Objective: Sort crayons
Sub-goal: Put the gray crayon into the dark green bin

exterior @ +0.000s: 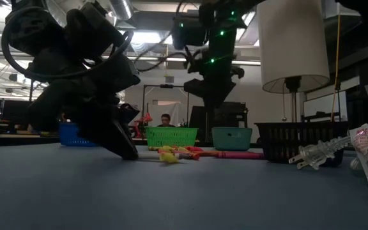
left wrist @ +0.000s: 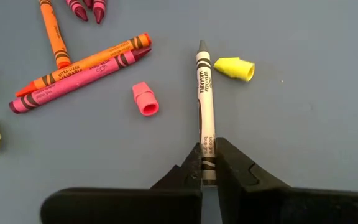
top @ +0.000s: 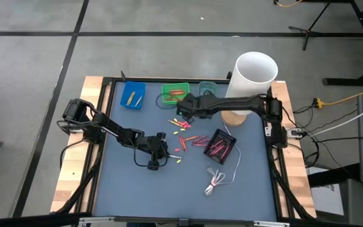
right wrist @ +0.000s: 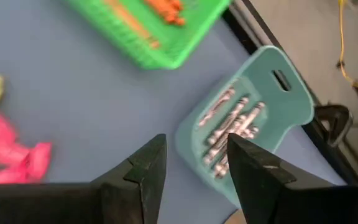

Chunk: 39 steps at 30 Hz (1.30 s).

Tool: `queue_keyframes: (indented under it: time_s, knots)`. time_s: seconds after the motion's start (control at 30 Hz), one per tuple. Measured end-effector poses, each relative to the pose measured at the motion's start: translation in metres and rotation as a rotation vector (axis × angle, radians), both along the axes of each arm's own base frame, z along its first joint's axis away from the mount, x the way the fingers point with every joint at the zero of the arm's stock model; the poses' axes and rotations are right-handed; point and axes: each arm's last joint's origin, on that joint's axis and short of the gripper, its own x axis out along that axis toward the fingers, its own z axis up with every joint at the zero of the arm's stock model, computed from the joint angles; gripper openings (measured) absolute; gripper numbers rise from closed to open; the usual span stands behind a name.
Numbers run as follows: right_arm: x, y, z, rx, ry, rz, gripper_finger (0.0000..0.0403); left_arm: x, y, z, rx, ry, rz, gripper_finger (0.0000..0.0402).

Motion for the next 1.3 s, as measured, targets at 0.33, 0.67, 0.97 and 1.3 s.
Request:
queue_keyframes:
  time_s: [0.33, 0.67, 0.97, 1.3]
  knots:
    - [-0.016, 0.076, 0.032, 0.000, 0.023, 0.196, 0.0168, -0.003, 0.001, 0.017, -0.002, -0.042, 0.007, 0.0006]
    - [-0.052, 0.145, 0.060, -0.006, 0.091, 0.397, 0.0168, 0.000, 0.017, 0.040, 0.022, -0.162, 0.097, 0.0006]
    - [-0.065, 0.181, 0.062, -0.016, 0.113, 0.505, 0.0168, 0.012, 0.058, 0.057, 0.031, -0.364, 0.264, 0.0006]
    - [-0.069, 0.199, 0.062, -0.013, 0.084, 0.558, 0.0168, 0.015, 0.105, 0.087, -0.048, -0.692, 0.470, 0.0006]
